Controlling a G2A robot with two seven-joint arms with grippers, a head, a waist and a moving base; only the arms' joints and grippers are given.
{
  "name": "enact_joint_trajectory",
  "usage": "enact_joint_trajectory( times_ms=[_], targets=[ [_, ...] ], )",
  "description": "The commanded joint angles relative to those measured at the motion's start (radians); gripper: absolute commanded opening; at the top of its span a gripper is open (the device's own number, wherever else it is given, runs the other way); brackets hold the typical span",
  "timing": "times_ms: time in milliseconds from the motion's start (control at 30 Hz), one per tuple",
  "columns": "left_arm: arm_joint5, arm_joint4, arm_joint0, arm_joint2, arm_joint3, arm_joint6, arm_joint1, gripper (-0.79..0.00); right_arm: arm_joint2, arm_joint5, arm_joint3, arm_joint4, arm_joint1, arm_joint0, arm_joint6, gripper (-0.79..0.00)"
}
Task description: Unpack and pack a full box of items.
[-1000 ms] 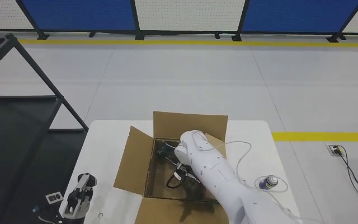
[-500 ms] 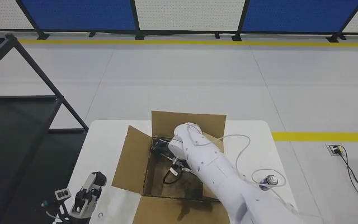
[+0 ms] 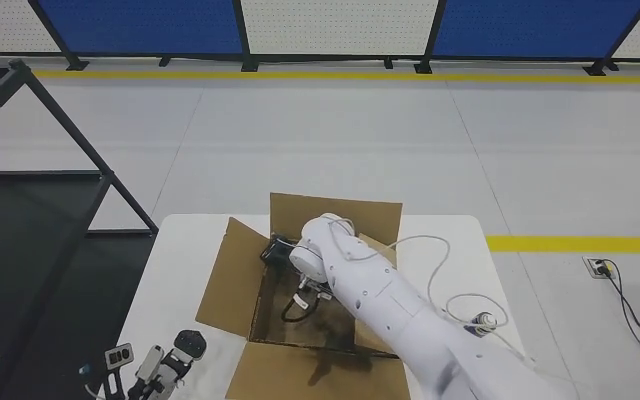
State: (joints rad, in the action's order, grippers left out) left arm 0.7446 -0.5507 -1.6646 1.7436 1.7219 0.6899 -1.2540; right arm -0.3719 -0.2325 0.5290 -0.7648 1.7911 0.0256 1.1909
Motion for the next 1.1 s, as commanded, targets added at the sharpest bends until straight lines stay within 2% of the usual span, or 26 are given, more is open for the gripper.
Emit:
enact_joint_trajectory(
  times_ms=[0,200,367,533,767,833,1067],
  targets=[
    [0.001,-0.004,0.003,-0.002,-0.003,0.002,0.001,0.000,-0.016,0.039,0.073,-0.019,-0.027,0.017,0.028,-0.785],
    [0.010,-0.002,0.009,-0.014,-0.006,0.003,0.002,0.000,-0.091,0.131,0.348,-0.103,-0.135,0.122,0.172,-0.785],
    [0.017,0.006,0.009,-0.020,-0.004,0.000,0.003,0.000,-0.183,0.123,0.533,-0.161,-0.221,0.235,0.274,-0.785],
    [0.025,0.009,0.004,-0.019,-0.003,-0.005,0.004,0.000,-0.268,0.101,0.639,-0.188,-0.273,0.319,0.289,-0.785],
    [0.035,0.012,-0.004,-0.018,-0.002,-0.019,0.005,0.000,-0.298,0.094,0.665,-0.200,-0.284,0.352,0.271,-0.785],
    [0.037,0.010,-0.005,-0.018,-0.001,-0.025,0.006,0.000,-0.294,0.110,0.650,-0.195,-0.276,0.343,0.256,-0.754],
    [0.044,0.007,-0.006,-0.019,-0.003,-0.040,0.006,0.000,-0.244,0.168,0.548,-0.157,-0.227,0.282,0.230,-0.770]
  ],
)
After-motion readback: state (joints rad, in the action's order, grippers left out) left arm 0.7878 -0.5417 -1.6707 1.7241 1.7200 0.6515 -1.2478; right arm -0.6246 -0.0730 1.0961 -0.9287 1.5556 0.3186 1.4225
